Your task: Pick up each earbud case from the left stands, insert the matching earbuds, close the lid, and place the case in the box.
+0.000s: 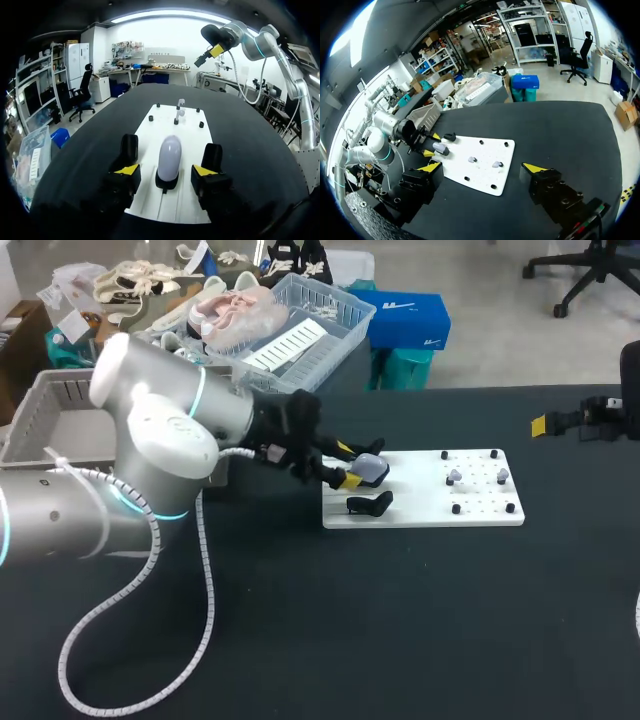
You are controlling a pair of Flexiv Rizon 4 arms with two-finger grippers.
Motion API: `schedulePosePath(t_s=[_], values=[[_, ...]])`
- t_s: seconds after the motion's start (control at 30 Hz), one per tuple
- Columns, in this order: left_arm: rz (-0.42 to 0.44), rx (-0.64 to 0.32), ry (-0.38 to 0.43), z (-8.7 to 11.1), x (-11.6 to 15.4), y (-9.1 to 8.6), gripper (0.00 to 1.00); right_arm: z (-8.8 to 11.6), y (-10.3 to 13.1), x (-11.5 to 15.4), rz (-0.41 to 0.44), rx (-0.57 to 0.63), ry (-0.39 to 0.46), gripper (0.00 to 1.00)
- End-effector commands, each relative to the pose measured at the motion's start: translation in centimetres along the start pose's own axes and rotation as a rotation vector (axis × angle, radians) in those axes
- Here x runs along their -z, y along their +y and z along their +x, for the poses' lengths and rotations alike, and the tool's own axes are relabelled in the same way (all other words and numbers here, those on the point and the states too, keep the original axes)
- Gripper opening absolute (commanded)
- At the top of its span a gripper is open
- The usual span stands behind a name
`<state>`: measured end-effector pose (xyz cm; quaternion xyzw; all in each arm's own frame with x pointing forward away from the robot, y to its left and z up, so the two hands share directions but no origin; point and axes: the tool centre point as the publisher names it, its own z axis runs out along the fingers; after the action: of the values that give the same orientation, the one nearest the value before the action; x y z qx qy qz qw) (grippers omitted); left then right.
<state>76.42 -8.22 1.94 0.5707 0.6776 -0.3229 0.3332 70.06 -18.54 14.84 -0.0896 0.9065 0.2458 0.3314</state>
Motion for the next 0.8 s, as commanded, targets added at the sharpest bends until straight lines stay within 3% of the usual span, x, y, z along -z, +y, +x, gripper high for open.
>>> schedulePosePath(t_s=[0.03, 0.8], values=[[0.005, 0.008, 0.008, -0.17, -0.27, 0.26, 0.58, -0.02, 0.01, 0.01, 0.0, 0.0, 0.0, 1.0], [-0.005, 0.02, 0.019, -0.38, -1.14, -0.01, 0.54, -0.02, 0.01, 0.01, 0.0, 0.0, 0.0, 1.0]])
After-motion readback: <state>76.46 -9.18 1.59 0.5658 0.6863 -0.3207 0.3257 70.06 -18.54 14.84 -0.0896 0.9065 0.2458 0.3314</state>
